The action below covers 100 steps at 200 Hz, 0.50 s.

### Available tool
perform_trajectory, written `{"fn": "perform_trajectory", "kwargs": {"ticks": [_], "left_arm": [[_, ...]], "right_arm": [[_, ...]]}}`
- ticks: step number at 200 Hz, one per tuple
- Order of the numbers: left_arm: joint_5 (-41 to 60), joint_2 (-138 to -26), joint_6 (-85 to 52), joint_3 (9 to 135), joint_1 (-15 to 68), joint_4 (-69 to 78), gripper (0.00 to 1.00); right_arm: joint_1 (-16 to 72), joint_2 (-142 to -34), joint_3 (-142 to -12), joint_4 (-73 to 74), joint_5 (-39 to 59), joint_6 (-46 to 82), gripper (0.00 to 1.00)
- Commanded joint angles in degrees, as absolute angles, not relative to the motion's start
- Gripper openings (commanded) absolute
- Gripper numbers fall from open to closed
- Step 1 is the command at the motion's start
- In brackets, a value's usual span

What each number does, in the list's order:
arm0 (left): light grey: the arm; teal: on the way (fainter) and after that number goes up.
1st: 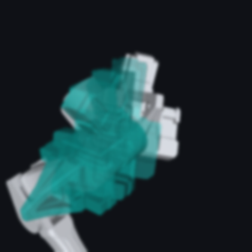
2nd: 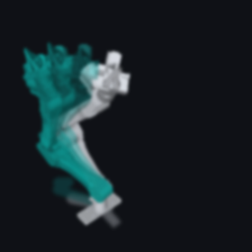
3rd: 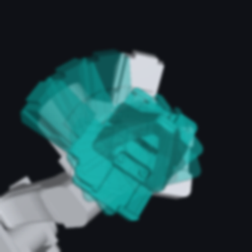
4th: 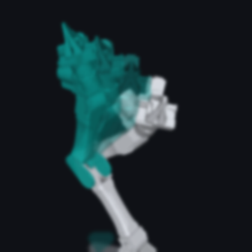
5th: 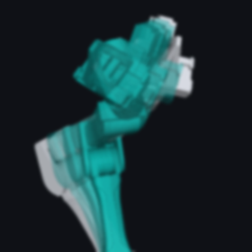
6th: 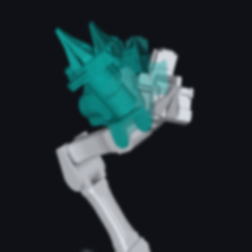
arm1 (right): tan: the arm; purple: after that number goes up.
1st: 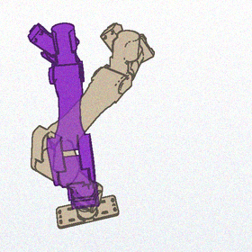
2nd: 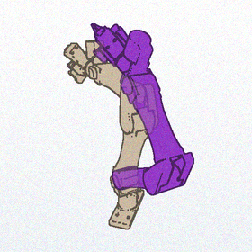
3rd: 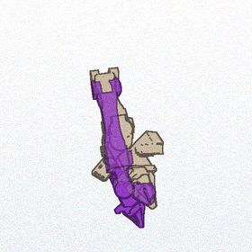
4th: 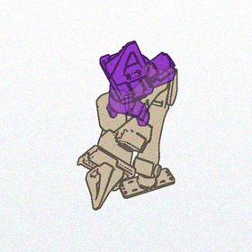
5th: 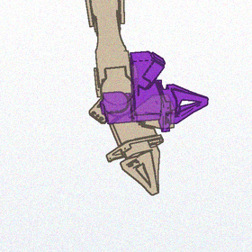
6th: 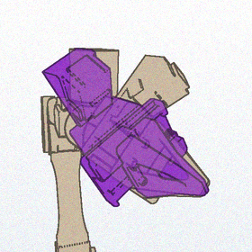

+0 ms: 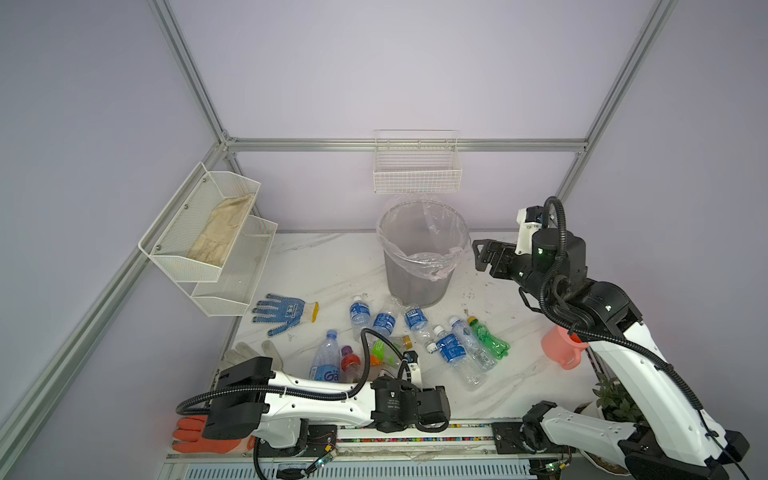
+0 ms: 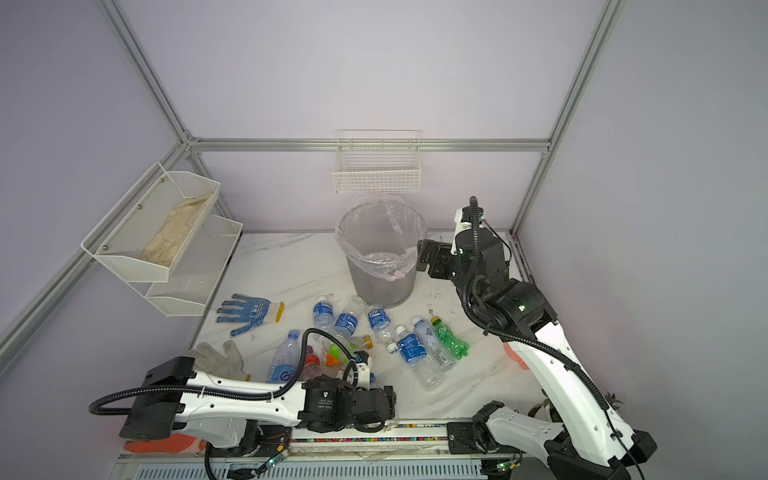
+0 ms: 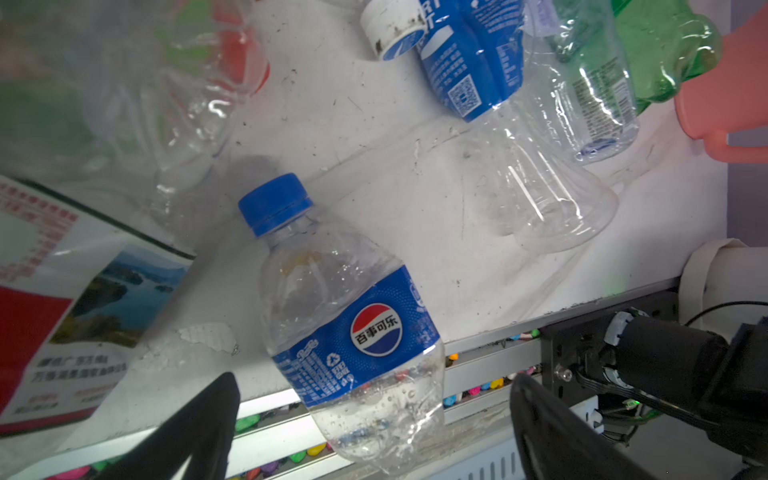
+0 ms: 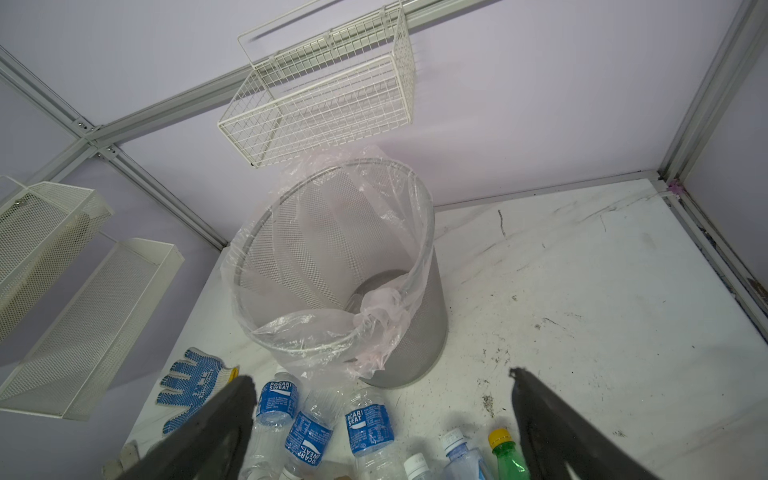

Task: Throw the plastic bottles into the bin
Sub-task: 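Lower the left gripper onto the blue-capped Pepsi bottle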

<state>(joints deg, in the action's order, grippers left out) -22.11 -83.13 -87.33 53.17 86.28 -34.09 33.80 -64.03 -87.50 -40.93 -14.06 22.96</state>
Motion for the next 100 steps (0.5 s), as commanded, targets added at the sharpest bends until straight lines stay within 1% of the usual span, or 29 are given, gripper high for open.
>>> {"fn": "perform_trajectory", "kwargs": {"ticks": [1, 69, 100], "left_arm": [[-23.03, -82.14, -93.82, 49.26, 86.52, -29.08, 1.00], [-20.95, -87.07, -96.57, 47.83, 86.48, -23.67, 1.00], [-20.57, -88.10, -97.70, 47.47, 86.48, -23.55, 1.00]], "right_arm": [[33.76, -63.44, -86.49, -40.47, -14.53, 23.99, 0.97], [33.80, -63.15, -85.43, -40.28, -15.03, 24.26, 0.97], [33.77, -62.54, -84.68, -40.30, -15.55, 24.35, 0.97]]}}
